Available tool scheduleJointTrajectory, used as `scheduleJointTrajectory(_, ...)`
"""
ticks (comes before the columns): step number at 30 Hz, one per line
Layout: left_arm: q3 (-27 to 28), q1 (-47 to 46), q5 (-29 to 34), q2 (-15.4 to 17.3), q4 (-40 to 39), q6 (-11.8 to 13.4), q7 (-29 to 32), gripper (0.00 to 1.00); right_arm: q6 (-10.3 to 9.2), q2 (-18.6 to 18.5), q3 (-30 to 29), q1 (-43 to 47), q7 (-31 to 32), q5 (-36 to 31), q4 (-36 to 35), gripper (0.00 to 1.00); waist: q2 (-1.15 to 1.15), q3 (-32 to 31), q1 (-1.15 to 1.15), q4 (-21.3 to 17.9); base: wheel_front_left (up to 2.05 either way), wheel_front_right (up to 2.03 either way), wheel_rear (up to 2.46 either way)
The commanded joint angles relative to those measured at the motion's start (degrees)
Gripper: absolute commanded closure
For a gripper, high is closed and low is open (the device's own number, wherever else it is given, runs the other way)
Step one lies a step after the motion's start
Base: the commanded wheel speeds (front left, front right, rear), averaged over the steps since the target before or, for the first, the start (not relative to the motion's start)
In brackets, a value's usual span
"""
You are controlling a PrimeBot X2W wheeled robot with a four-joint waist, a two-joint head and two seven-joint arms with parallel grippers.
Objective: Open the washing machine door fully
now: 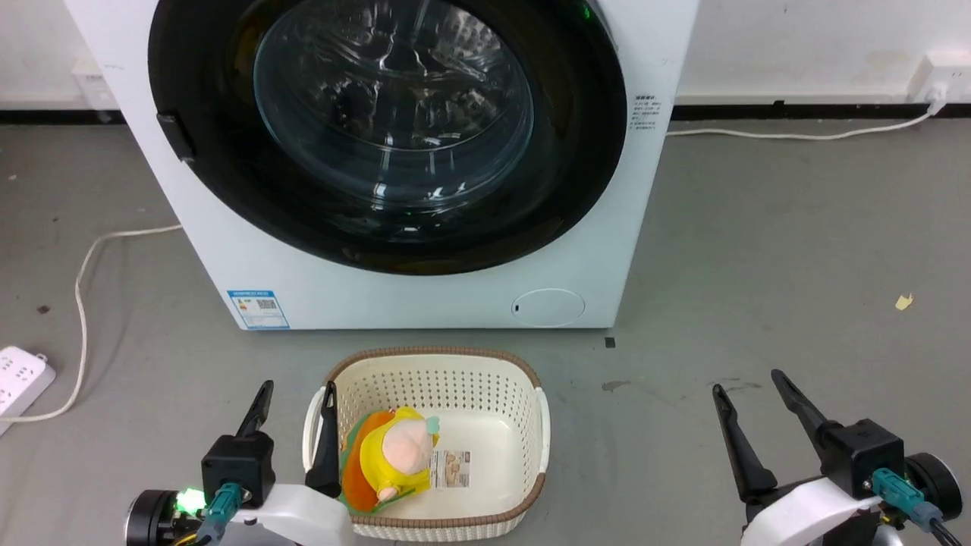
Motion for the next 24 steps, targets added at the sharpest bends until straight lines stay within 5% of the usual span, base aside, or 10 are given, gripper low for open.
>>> scheduleJointTrajectory(1,-0.3,-0.5,-0.2,0.0,-0.2,0.3,-0.6,0.0,-0.01,0.0,0.0,-1.3,-0.5,-0.3,0.1,0.0,0.0,0.4,0.0,0.1,0.0,0.0,0.0)
scheduleJointTrajectory(24,-2.7,-4.4,-0.8,0.0,-1.3,1.2,-3.3,0.0,-0.02,-4.3,1.6,-15.8,0.9,6.6,0.7,0.0,0.0,7.4,0.0,2.0,0.0,0.0,0.0)
